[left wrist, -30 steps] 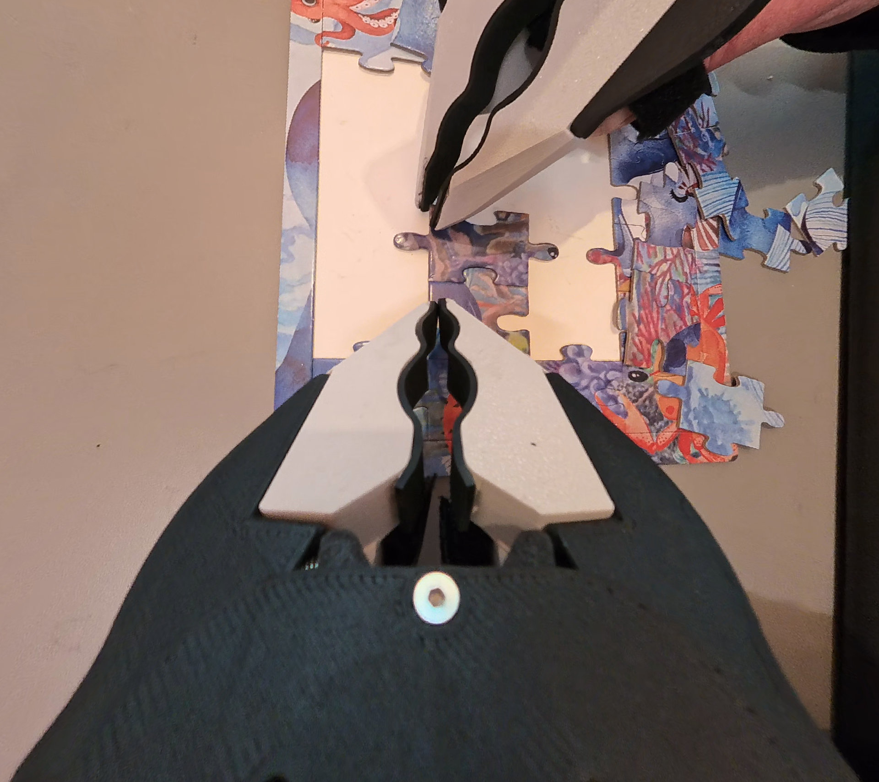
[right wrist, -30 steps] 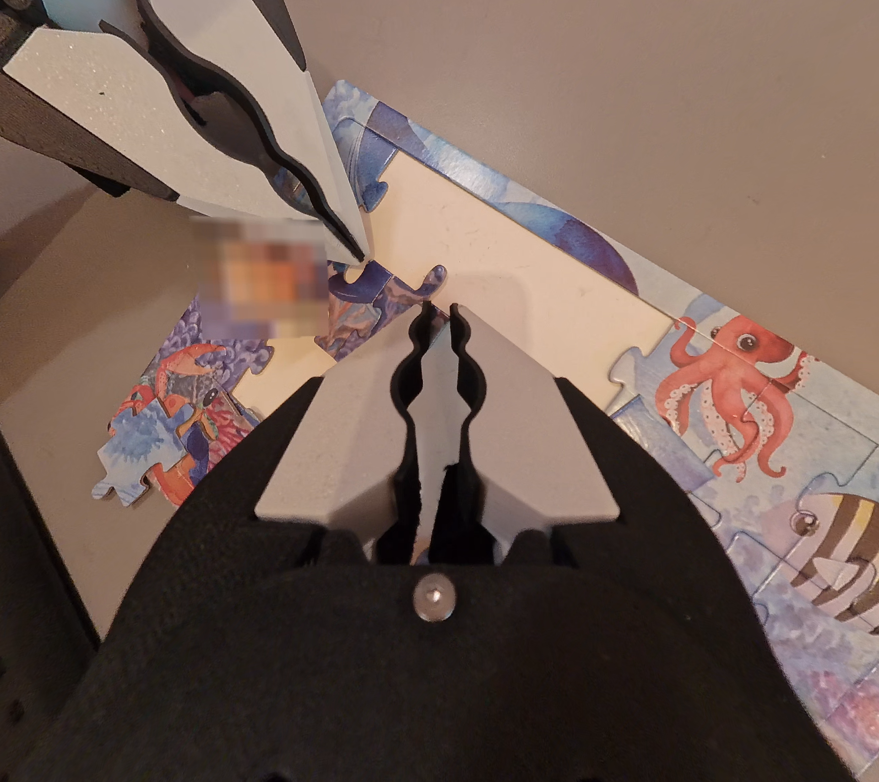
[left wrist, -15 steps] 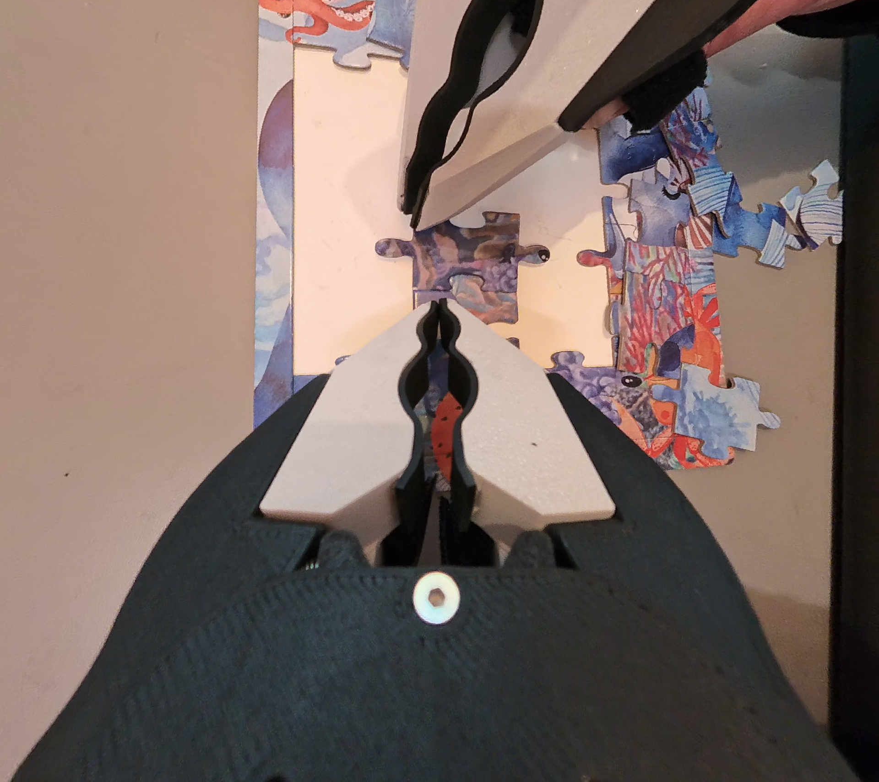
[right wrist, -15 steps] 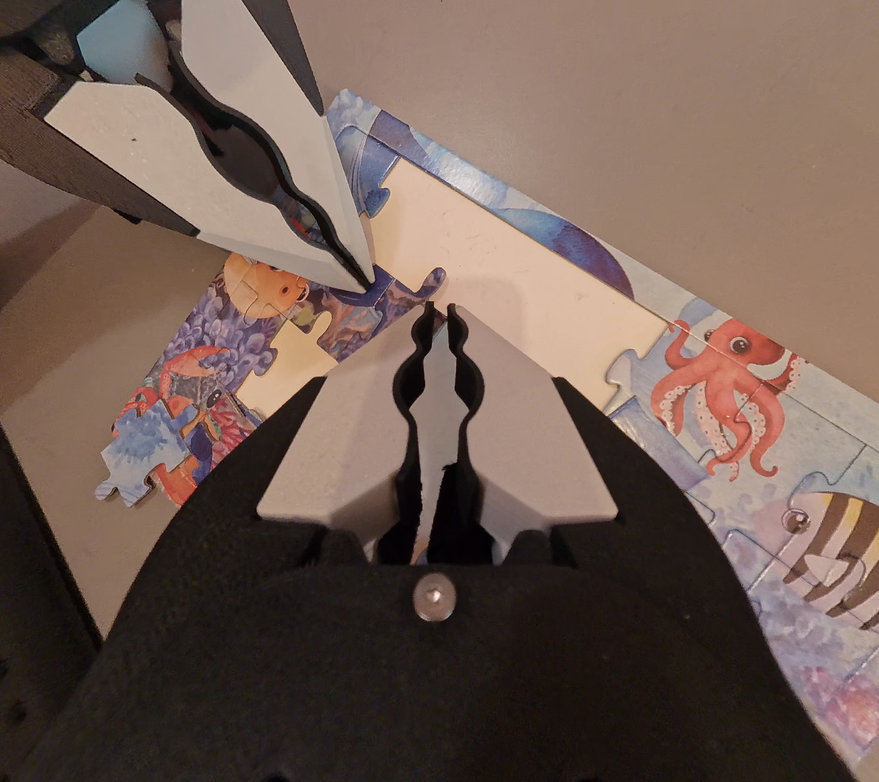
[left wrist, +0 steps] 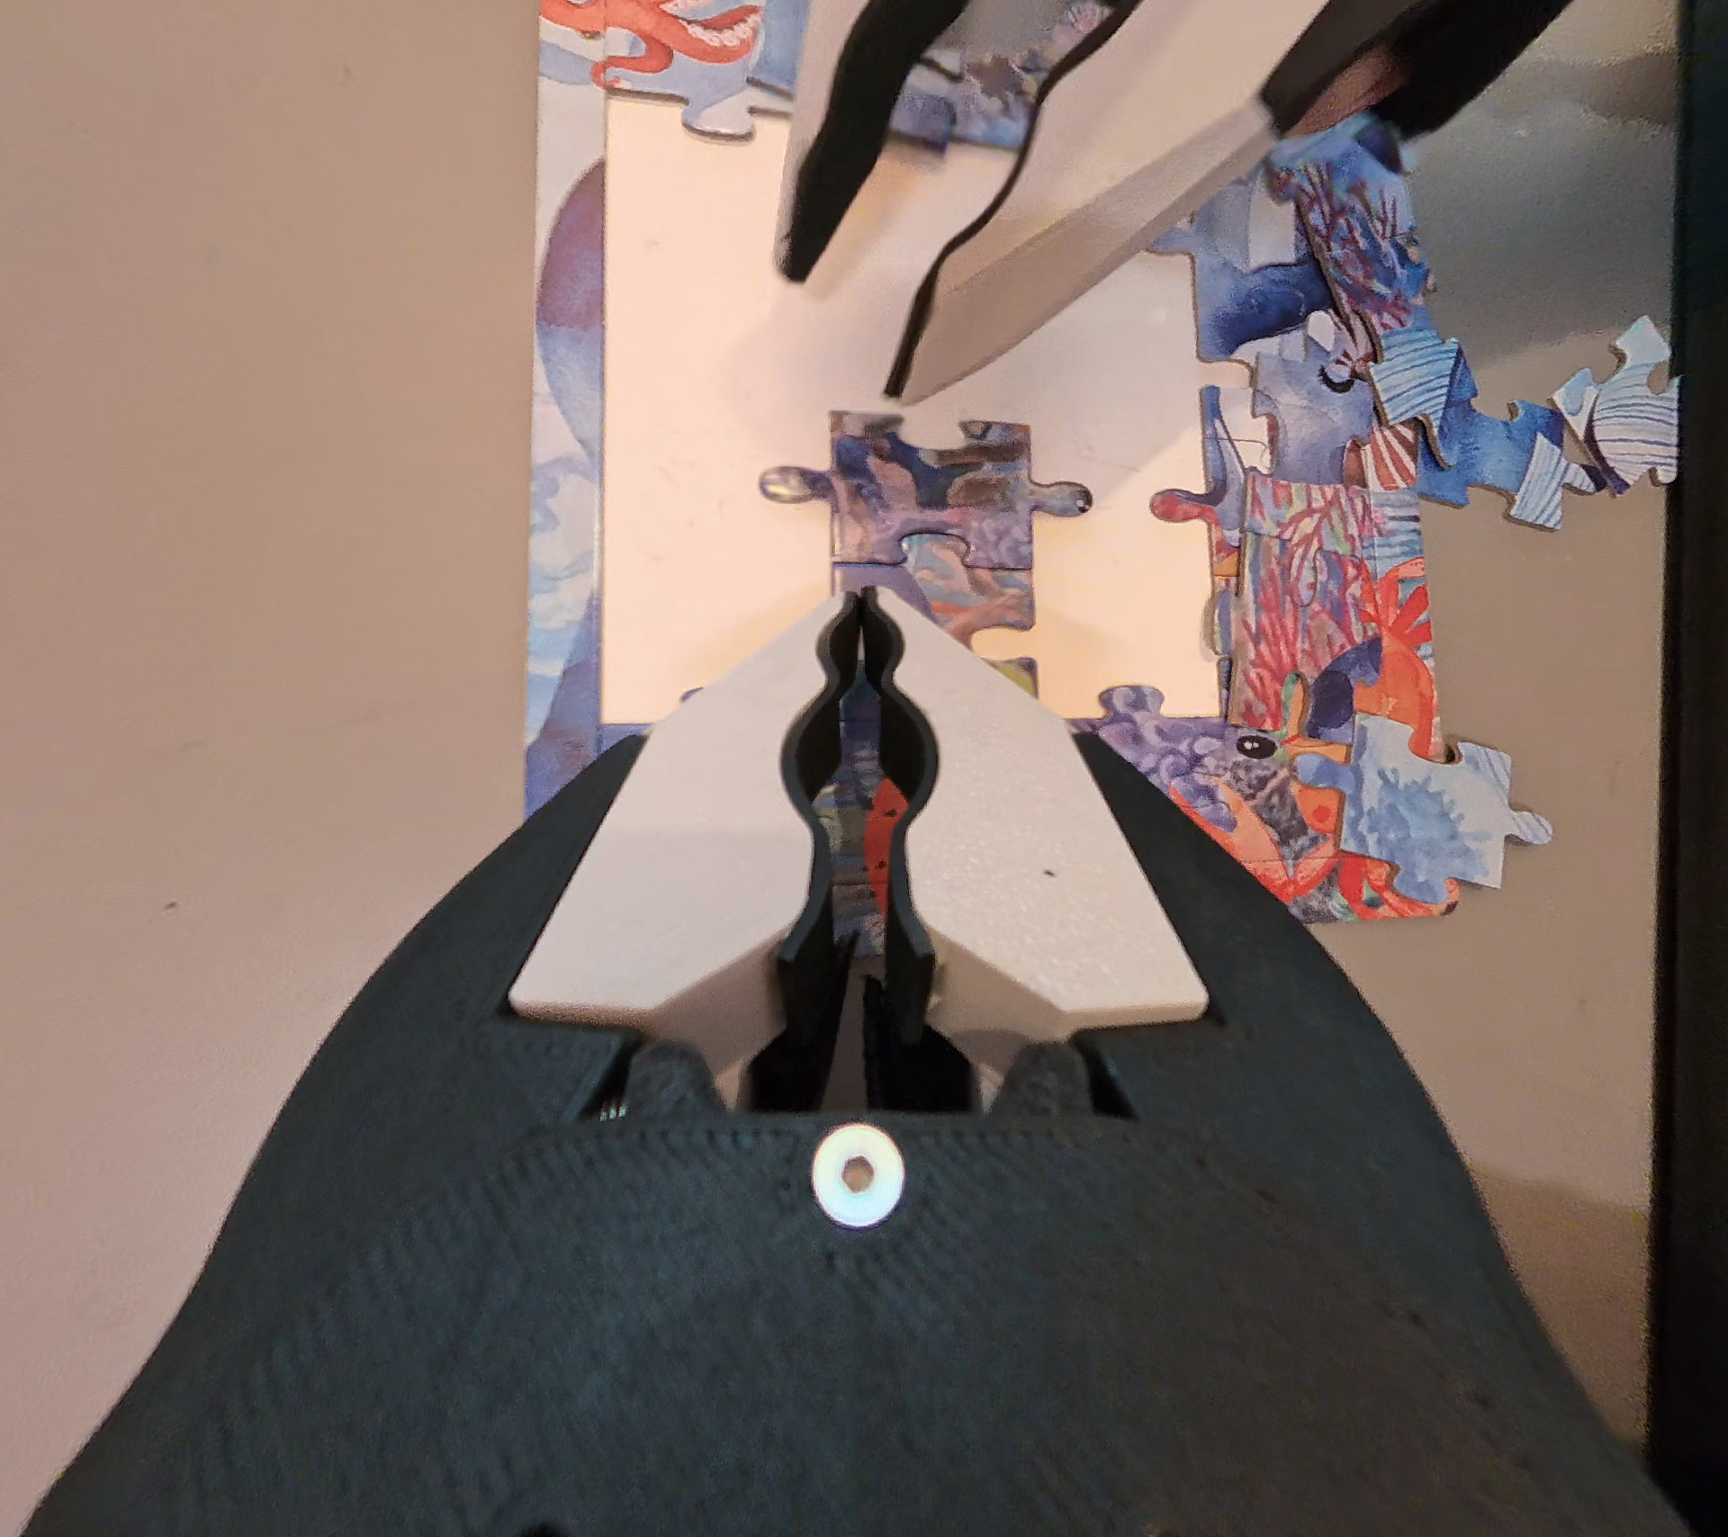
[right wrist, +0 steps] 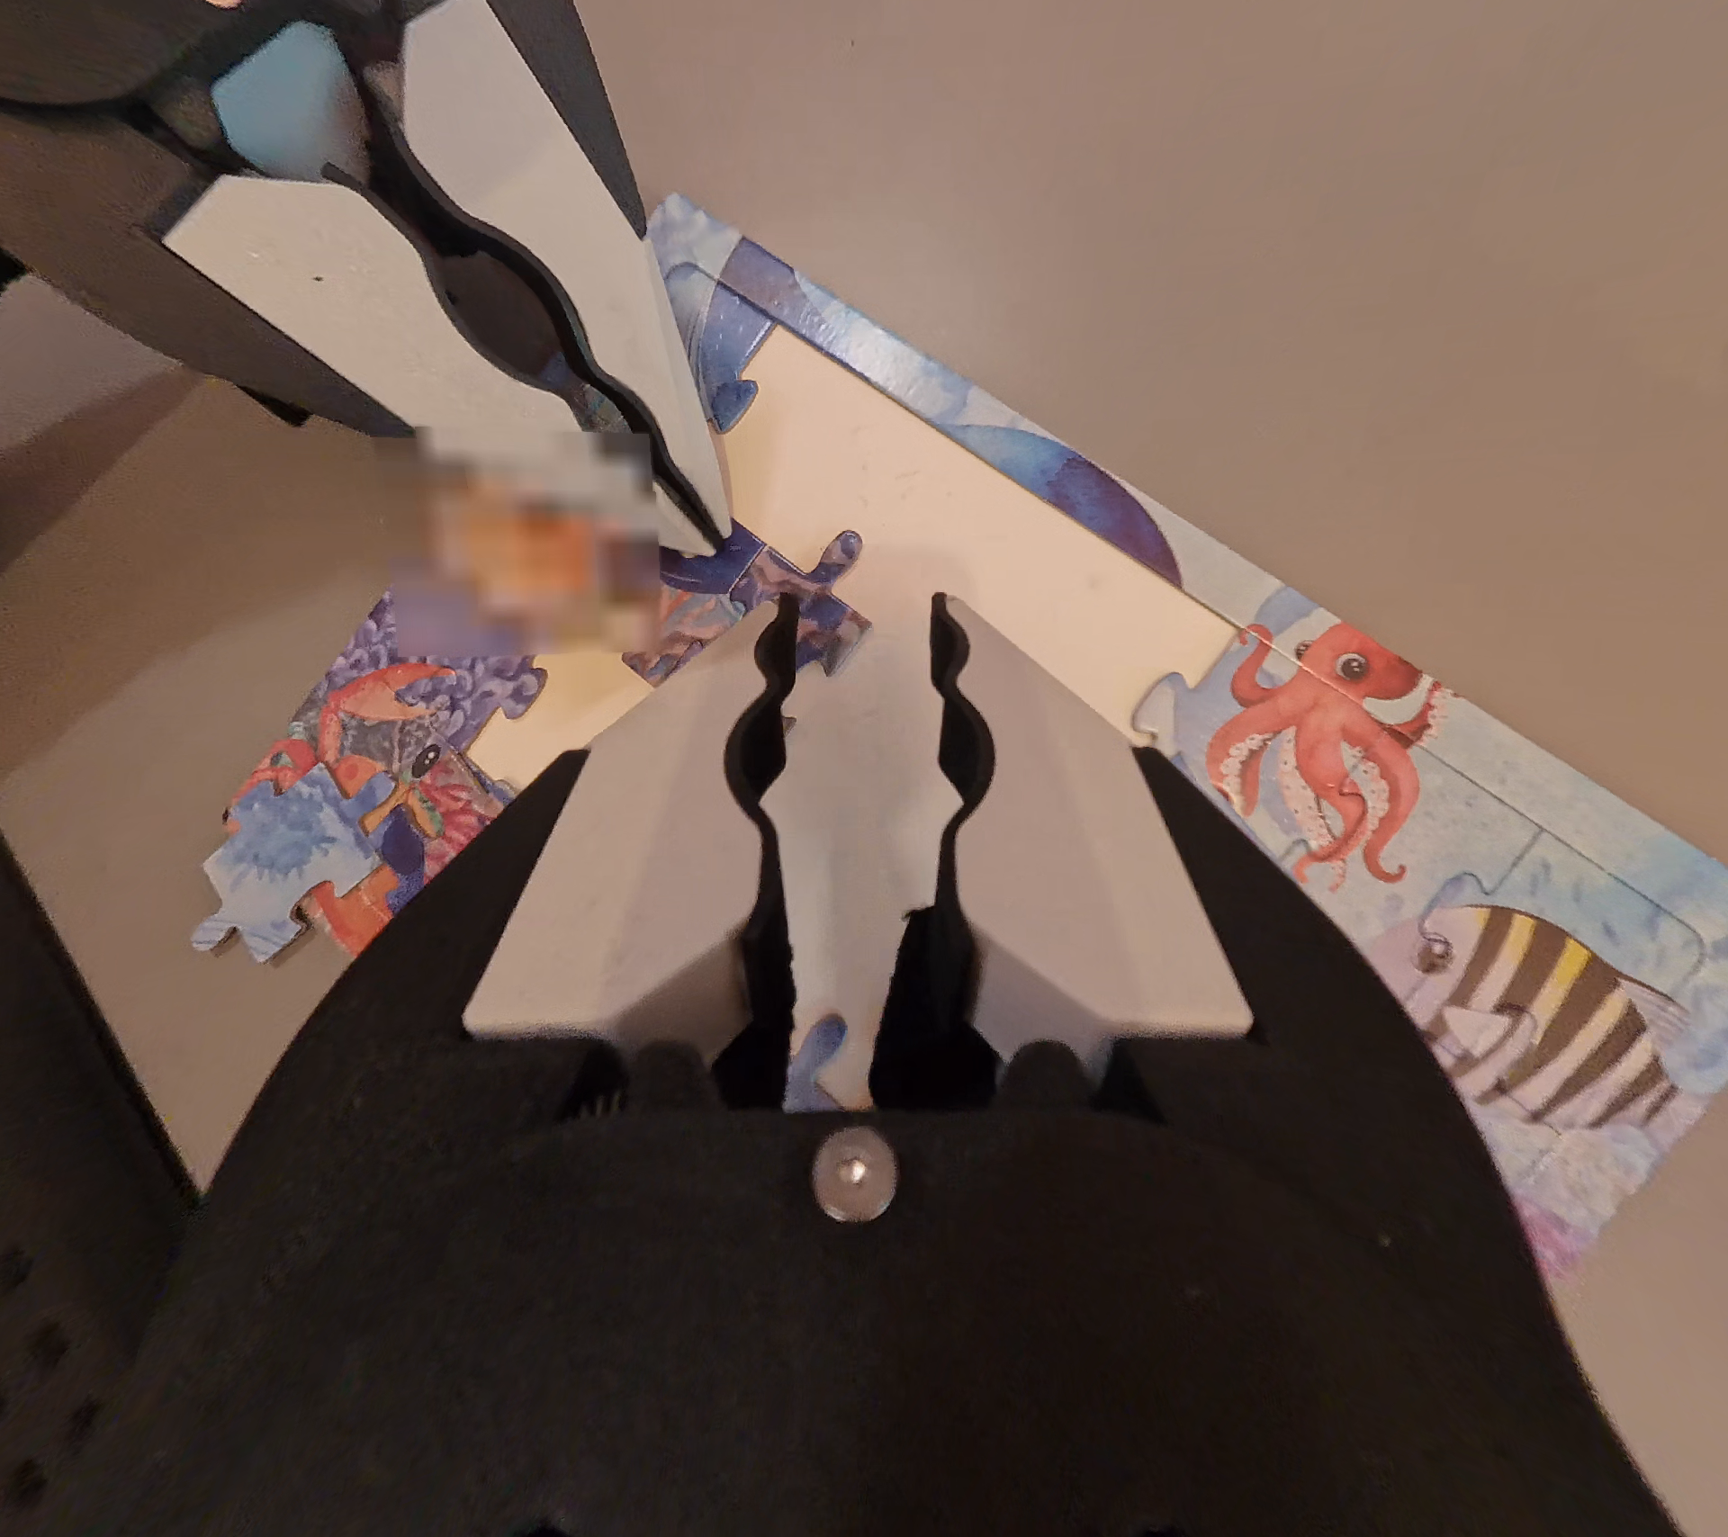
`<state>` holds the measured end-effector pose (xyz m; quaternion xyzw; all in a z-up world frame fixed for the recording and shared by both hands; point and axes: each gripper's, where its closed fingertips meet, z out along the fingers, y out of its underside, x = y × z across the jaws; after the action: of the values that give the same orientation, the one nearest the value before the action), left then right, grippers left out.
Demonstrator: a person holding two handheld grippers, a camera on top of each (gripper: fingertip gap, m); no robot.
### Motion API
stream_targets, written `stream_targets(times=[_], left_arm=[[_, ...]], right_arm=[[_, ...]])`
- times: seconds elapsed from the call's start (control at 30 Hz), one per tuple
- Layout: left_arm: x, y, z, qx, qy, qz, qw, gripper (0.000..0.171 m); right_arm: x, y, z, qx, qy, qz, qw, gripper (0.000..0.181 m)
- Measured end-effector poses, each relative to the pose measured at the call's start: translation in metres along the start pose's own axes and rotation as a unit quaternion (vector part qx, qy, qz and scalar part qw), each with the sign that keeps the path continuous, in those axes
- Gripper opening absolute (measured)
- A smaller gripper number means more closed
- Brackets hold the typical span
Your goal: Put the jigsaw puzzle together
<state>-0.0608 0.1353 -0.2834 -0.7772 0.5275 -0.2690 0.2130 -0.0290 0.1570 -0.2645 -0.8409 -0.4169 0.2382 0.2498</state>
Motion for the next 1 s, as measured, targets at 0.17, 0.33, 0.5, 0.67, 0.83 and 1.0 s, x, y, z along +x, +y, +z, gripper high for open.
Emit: stream_targets(times=[0.17,0.33,0.5,0.67,0.83,1.0], left_arm=[[-0.019,-0.017,-0.028,0.075,-0.027,-0.035,0.996,0.0],[-0.03,-0.008,-0.035,0.069,-0.052,-0.048,0.995,0.0],[-0.028,-0.004,-0.029,0.052,-0.052,-0.045,0.996,0.0],[-0.028,0.0,-0.025,0.038,-0.054,-0.042,0.997,0.0],[-0.027,-0.001,-0.024,0.038,-0.053,-0.041,0.997,0.0],[-0.024,-0.001,-0.021,0.032,-0.05,-0.036,0.998,0.0]], right_arm=[[0.005,-0.006,-0.036,0.031,0.003,-0.003,1.0,0.028],[0.002,0.014,-0.062,0.014,-0.017,-0.015,1.0,0.036],[-0.014,0.054,-0.074,-0.034,-0.043,-0.062,0.997,0.041],[-0.037,0.088,-0.072,-0.069,-0.062,-0.119,0.989,0.053],[-0.052,0.119,-0.065,-0.108,-0.048,-0.188,0.975,0.066],[-0.056,0.129,-0.061,-0.116,-0.035,-0.203,0.972,0.065]])
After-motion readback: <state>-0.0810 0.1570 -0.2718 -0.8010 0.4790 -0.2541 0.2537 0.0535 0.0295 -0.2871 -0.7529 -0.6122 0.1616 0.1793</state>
